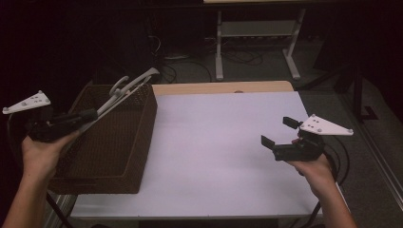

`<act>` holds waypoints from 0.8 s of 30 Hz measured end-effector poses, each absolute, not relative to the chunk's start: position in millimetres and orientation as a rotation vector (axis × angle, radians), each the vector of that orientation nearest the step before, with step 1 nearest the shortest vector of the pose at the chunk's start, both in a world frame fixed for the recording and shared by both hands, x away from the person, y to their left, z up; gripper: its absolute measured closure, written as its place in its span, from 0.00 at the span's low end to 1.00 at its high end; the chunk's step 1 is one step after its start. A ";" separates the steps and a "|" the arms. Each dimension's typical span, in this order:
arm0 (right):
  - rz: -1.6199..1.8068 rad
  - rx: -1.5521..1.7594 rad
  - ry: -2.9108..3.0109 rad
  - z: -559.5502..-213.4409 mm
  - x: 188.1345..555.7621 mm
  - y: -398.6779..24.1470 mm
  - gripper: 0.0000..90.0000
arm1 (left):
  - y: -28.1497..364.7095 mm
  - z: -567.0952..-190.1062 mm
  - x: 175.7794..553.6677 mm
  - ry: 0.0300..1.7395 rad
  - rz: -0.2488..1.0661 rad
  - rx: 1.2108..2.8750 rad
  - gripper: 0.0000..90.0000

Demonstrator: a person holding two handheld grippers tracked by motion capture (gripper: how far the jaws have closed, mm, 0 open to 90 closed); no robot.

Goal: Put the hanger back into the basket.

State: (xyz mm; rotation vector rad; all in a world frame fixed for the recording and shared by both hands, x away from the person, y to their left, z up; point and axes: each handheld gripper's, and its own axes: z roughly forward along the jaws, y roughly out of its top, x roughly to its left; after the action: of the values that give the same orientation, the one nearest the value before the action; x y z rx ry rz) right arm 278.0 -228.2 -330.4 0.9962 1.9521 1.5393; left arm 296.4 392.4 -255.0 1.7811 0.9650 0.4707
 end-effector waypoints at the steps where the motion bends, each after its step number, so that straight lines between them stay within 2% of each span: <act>1: 1.540 1.000 1.952 -330.3 277.8 -228.4 0.00 | 394.9 -256.2 295.6 0.973 0.473 1.784 0.92; 13: 1.532 1.005 1.956 -331.3 278.9 -227.4 0.00 | 419.4 -266.7 281.8 1.023 0.451 1.808 0.92; 24: 1.532 1.005 1.959 -332.5 280.5 -225.3 0.00 | 429.2 -283.2 288.7 1.071 0.410 1.856 0.92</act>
State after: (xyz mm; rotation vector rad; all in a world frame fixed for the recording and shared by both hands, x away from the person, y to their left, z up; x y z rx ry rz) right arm 280.5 -225.3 -332.5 1.0045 1.9588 1.5323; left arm 288.7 429.2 -283.2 1.8555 1.0709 0.4102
